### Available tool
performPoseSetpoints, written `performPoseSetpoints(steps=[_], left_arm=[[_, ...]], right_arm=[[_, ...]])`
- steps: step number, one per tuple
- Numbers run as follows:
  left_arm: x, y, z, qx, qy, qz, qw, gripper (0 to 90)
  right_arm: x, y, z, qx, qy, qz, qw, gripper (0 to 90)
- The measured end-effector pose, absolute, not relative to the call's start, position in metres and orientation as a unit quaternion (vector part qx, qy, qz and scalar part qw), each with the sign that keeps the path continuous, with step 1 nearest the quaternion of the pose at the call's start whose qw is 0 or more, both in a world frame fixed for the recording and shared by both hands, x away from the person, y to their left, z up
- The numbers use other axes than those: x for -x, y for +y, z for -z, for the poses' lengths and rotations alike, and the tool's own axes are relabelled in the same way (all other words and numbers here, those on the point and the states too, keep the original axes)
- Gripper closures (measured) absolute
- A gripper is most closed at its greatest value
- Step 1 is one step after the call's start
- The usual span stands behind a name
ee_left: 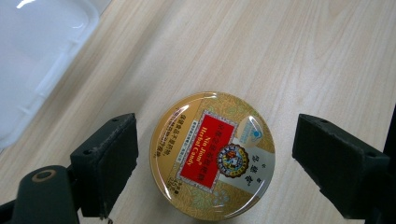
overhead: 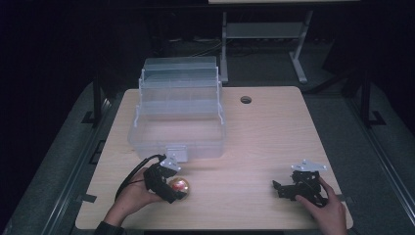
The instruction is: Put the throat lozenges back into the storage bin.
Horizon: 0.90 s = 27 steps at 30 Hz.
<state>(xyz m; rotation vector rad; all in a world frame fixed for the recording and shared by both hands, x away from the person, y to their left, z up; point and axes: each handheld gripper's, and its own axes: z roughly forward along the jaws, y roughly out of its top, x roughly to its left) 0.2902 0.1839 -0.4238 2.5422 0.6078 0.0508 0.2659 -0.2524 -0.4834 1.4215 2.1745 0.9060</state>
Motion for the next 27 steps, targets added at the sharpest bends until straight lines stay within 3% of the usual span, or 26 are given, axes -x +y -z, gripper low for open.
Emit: performPoseSetpoints(steps=[27], left_arm=[[-0.291, 0.175, 0.44, -0.953, 0.21, -0.021, 0.219, 13.4]], right_arm=[[-0.266, -0.252, 0.483, -0.507, 0.775, -0.323, 0.194, 0.0]])
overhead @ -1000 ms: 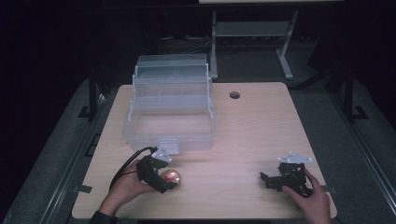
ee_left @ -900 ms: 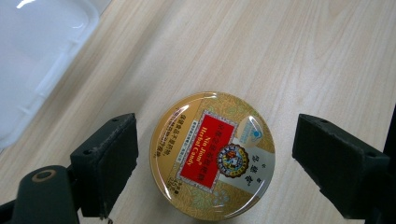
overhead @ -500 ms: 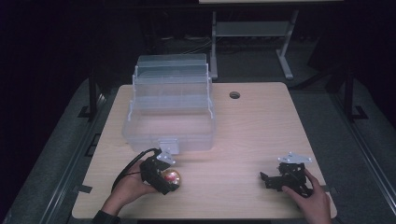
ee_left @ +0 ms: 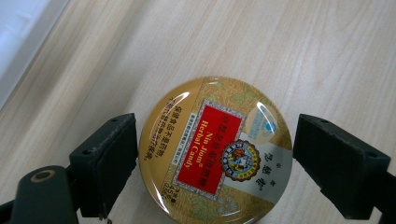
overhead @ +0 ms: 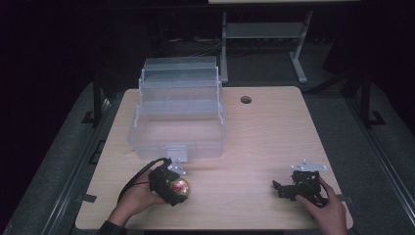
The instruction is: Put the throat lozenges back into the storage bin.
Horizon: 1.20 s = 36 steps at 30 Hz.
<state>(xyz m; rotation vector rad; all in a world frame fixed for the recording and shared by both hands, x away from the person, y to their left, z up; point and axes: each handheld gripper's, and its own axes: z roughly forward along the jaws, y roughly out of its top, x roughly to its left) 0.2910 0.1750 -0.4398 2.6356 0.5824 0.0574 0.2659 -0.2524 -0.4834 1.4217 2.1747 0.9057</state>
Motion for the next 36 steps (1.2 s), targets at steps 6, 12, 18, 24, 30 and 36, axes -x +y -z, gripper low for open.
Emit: performPoseSetpoints(steps=[6, 12, 18, 24, 30, 36], left_arm=[[-0.2916, 0.1738, 0.4434, -0.954, 0.209, -0.021, 0.212, 13.4], [-0.2917, 0.1728, 0.4456, -0.956, 0.209, -0.023, 0.206, 13.5], [-0.2919, 0.1727, 0.4462, -0.956, 0.209, -0.026, 0.203, 14.0], [-0.2914, 0.1723, 0.4468, -0.957, 0.209, -0.027, 0.2, 15.0], [-0.2913, 0.1723, 0.4468, -0.957, 0.208, -0.025, 0.201, 16.7], [-0.2915, 0.1726, 0.4461, -0.957, 0.208, -0.025, 0.201, 19.2]], right_arm=[[-0.2659, -0.2524, 0.4834, -0.507, 0.775, -0.323, 0.194, 0.0], [-0.2659, -0.2524, 0.4835, -0.507, 0.775, -0.323, 0.194, 0.0], [-0.2659, -0.2524, 0.4834, -0.507, 0.775, -0.323, 0.194, 0.0], [-0.2659, -0.2524, 0.4834, -0.507, 0.775, -0.323, 0.194, 0.0], [-0.2659, -0.2524, 0.4834, -0.507, 0.775, -0.323, 0.194, 0.0], [-0.2659, -0.2524, 0.4834, -0.507, 0.775, -0.323, 0.194, 0.0]])
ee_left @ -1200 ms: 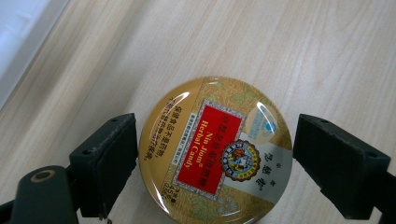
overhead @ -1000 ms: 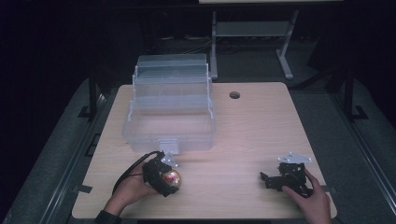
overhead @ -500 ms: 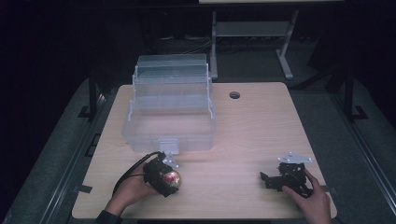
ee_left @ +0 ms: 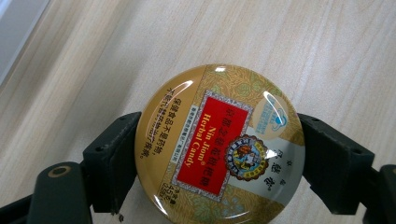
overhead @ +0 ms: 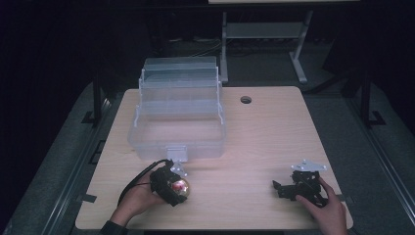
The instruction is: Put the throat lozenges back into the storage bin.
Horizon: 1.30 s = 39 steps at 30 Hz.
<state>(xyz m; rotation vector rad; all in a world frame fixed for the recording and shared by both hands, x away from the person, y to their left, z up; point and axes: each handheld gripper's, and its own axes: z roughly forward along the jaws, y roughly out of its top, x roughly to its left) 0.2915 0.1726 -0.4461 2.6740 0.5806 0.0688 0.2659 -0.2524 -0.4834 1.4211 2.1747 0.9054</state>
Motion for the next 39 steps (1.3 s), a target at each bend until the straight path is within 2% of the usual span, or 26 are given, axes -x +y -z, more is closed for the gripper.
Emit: performPoseSetpoints(steps=[39], left_arm=[[-0.289, 0.177, 0.423, -0.949, 0.22, -0.01, 0.224, 19.5]], right_arm=[[-0.266, -0.252, 0.483, -0.507, 0.775, -0.323, 0.194, 0.0]])
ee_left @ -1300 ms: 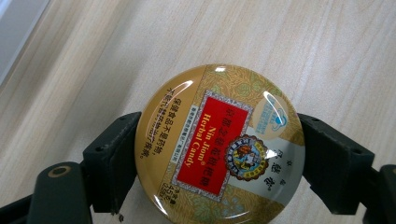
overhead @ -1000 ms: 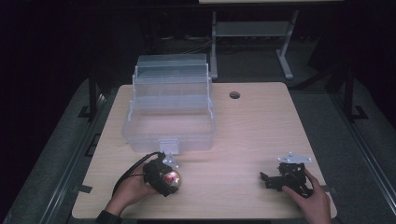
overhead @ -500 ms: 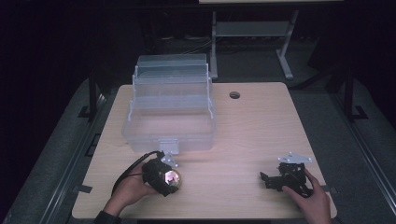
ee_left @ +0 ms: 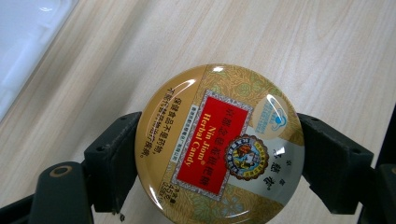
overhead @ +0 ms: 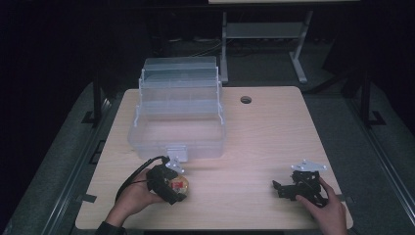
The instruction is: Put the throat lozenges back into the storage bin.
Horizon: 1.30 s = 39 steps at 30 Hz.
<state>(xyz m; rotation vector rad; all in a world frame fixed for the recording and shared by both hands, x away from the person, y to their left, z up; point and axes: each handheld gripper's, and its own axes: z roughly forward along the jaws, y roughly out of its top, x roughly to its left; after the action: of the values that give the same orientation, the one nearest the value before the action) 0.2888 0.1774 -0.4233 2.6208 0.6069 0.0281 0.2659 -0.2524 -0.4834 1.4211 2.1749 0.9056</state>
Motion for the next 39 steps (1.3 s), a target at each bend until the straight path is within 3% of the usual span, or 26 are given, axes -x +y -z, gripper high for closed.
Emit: performPoseSetpoints(steps=[39], left_arm=[[-0.299, 0.174, 0.385, -0.946, 0.212, -0.028, 0.245, 19.6]], right_arm=[[-0.266, -0.252, 0.483, -0.507, 0.776, -0.323, 0.194, 0.0]])
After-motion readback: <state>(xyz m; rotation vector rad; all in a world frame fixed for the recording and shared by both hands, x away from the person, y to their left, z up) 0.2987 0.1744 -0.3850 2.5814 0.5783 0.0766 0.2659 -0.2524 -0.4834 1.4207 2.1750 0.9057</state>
